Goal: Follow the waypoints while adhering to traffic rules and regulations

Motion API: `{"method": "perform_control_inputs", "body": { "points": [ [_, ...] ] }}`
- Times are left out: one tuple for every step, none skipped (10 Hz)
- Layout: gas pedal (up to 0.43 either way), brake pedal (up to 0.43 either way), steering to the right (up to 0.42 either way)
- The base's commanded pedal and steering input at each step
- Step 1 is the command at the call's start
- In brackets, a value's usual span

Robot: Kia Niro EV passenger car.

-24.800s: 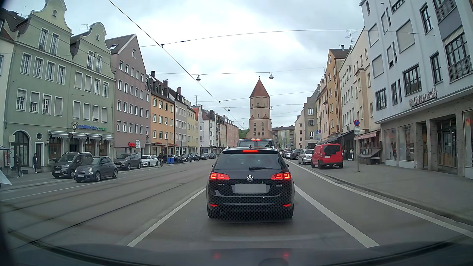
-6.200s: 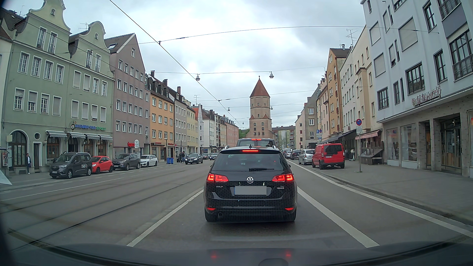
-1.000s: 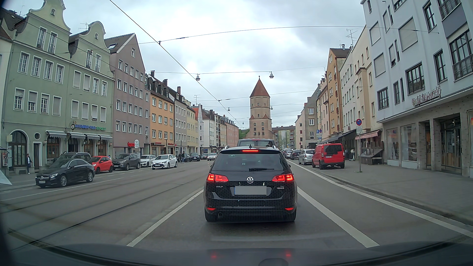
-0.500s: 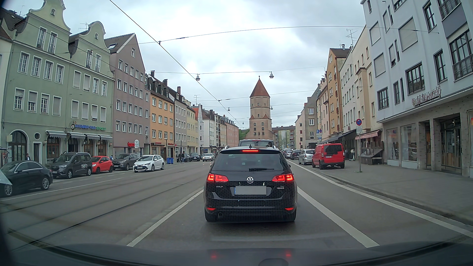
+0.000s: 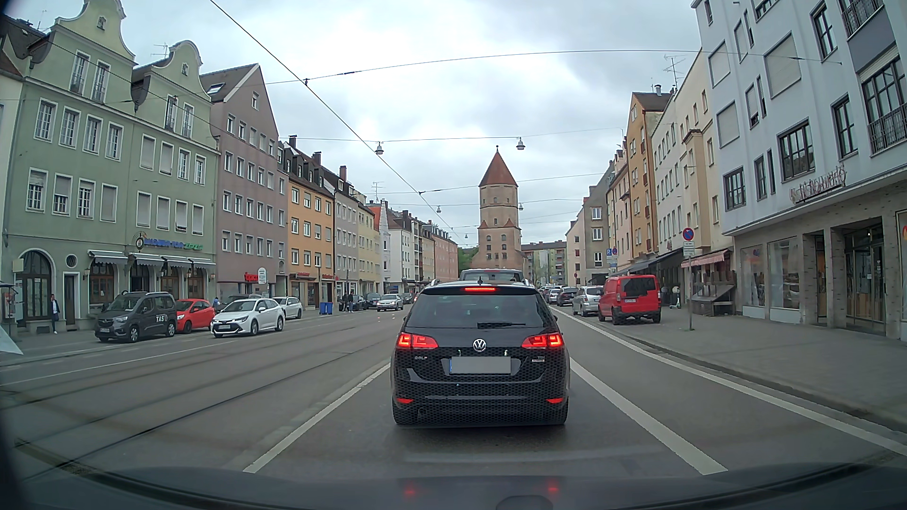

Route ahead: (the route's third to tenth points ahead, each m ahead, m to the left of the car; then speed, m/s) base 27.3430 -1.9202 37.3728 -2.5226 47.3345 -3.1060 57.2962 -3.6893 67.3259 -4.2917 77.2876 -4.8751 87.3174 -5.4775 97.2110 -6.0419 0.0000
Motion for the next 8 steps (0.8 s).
{"method": "perform_control_inputs", "body": {
  "points": [
    [0.0, 0.232, -0.004],
    [0.0, 0.232, -0.004],
    [0.0, 0.232, -0.004],
    [0.0, 0.232, -0.004],
    [0.0, 0.232, -0.004],
    [0.0, 0.232, -0.004],
    [0.0, 0.232, -0.004],
    [0.0, 0.226, -0.004]
  ]
}}
